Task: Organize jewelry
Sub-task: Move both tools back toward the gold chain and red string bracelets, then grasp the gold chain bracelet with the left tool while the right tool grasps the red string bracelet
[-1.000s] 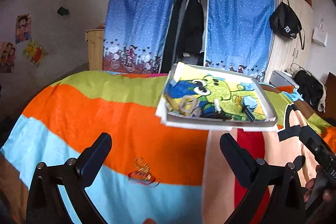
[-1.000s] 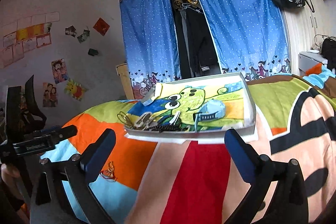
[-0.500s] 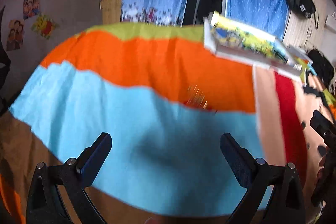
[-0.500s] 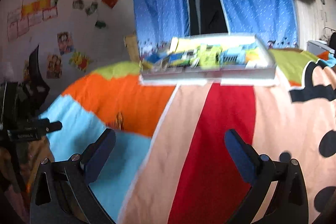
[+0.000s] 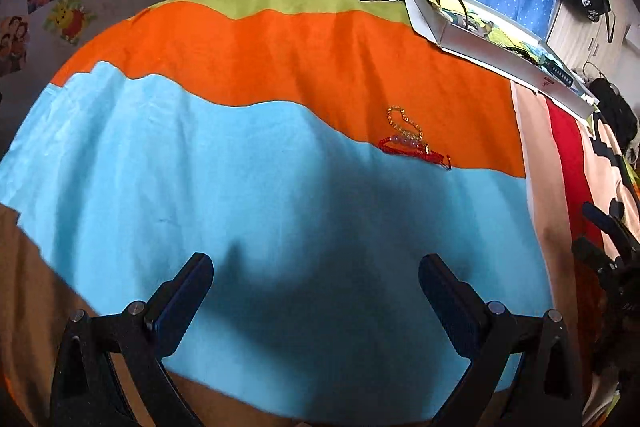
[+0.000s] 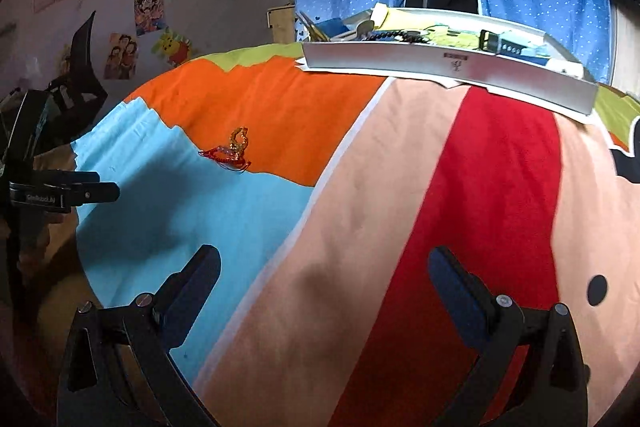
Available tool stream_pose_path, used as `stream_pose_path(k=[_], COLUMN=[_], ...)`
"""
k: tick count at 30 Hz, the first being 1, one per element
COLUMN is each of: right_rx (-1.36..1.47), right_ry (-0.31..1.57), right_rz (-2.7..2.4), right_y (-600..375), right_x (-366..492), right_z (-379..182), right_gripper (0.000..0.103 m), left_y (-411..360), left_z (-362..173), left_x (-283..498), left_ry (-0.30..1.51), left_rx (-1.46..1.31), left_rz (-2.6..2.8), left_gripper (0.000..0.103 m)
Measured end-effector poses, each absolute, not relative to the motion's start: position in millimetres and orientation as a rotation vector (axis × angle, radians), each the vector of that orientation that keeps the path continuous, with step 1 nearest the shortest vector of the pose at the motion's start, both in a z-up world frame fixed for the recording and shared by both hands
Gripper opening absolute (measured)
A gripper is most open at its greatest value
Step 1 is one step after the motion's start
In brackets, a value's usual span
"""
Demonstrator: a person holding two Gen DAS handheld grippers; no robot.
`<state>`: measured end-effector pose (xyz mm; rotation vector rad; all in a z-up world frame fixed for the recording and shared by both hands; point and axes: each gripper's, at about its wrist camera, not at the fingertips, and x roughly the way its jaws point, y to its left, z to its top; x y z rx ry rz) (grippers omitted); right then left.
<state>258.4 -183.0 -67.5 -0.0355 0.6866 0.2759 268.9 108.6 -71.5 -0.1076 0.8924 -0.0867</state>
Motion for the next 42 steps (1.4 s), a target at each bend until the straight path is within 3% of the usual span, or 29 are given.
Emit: stream_pose_path(k=[19,22,24,32,42], right_rx=[-0.119,-0.141,-0.163,-0.245,-0.348], right_ry=[0.664,0.662,0.662,0.666,0.682], right_rz=[0.366,0.391,0.412,0.461,0.495], right_y=[-149.9,-141.5,-136.3,-109.9,-72.5], right_x=[302.4,304.2,304.9,312.7,326.2], right_z=[-70.0,-70.8,-72.0,-78.6,-90.7], right_gripper=[0.101,0.098,0.089,0.075,0.050], left_y=[92.1,90.1,88.4,86.7,79.4], left_z=[-70.5,-69.6,-68.3,-75.4,-84.6], left_x=[334.7,343.6,351.1,386.6,409.2], left_ry=[0.875,0.872,0.867,0.892,0.909], left_rx=[-0.201,-0.188,-0.182,-0.229,-0.273], left_rz=[-0.218,-0.241,-0.257,-0.359,-0.397], left_gripper=[0.099,0.091,0.083,0.059,0.027])
